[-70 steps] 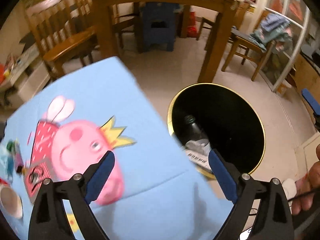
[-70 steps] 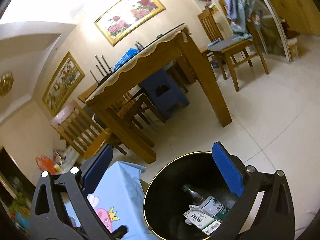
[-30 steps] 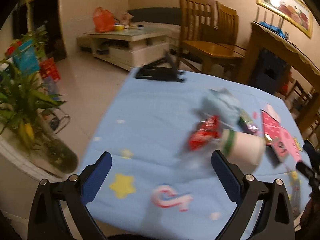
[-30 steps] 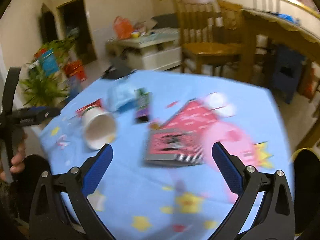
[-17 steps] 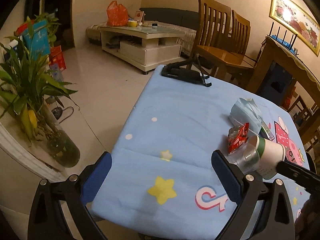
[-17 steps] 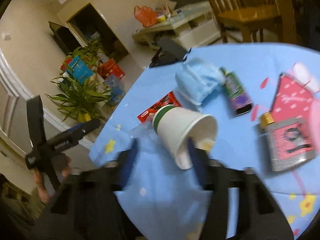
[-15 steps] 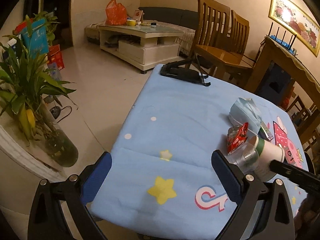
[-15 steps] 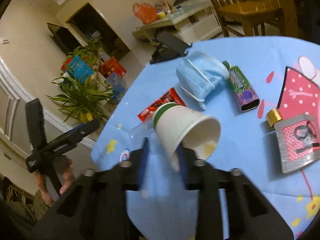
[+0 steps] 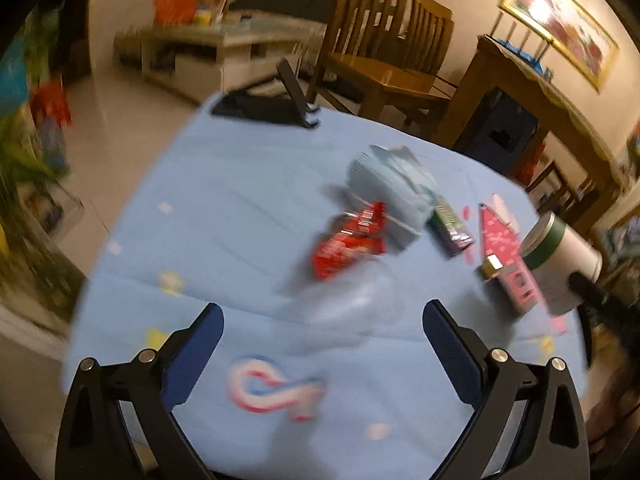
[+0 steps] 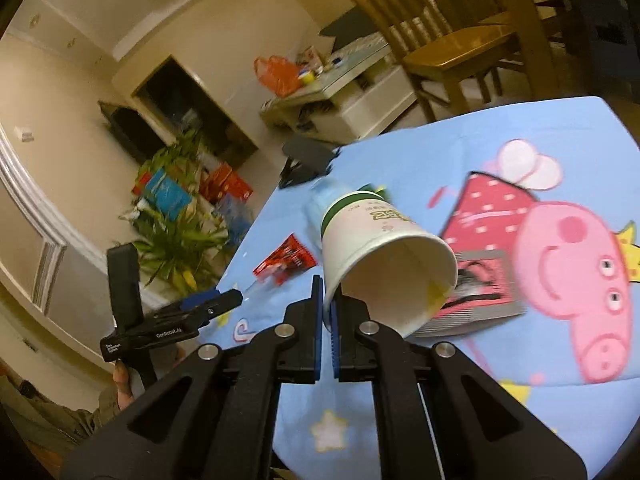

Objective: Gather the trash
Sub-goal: 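Grasp the paper cup with the right tool while the left tool grasps the clear plastic cup, then carry the paper cup over the bin and open the right tool to drop it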

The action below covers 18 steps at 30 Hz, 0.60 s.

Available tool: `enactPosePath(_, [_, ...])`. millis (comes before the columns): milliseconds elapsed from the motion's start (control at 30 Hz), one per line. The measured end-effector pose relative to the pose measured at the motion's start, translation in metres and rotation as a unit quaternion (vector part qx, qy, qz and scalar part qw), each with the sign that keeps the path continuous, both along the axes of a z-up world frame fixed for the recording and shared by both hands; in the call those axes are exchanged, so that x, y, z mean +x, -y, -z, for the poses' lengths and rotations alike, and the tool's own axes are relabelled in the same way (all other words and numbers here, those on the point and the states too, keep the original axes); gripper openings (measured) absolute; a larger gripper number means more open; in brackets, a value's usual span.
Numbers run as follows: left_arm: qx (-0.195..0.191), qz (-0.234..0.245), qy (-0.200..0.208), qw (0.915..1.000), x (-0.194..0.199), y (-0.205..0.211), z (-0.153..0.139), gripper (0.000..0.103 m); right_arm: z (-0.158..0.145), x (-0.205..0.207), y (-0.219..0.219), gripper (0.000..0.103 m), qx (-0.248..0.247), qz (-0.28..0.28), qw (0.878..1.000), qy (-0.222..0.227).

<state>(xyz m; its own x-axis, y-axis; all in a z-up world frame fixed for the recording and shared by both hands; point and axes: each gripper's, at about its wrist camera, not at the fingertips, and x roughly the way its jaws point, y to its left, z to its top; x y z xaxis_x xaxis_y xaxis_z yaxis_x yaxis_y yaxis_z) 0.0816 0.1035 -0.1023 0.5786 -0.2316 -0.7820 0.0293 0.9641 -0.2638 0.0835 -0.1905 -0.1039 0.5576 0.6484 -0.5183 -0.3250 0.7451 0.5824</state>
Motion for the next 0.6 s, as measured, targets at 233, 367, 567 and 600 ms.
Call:
enactPosePath(233, [0.036,-0.058,-0.03,0.9972,0.021,0.028,0.013,0.088,0.01,-0.001,0.008,0.004,0.018,-0.023,0.999,0.016])
enactPosePath(367, [0.069,-0.07,-0.041,0.9943,0.026,0.035,0.023,0.051,-0.008,-0.013,0.014,0.004,0.02,-0.034,0.998,0.054])
enactPosePath(567, [0.086,-0.06,-0.037,0.9938,0.006,0.045,0.023,0.05,-0.017,-0.025,0.047,0.004,0.039,-0.016,0.996,0.074])
enactPosePath(600, [0.084,-0.055,-0.036,0.9943,0.002,0.048,0.022,0.05,-0.019,-0.025,0.052,0.004,0.041,-0.009,0.996,0.077])
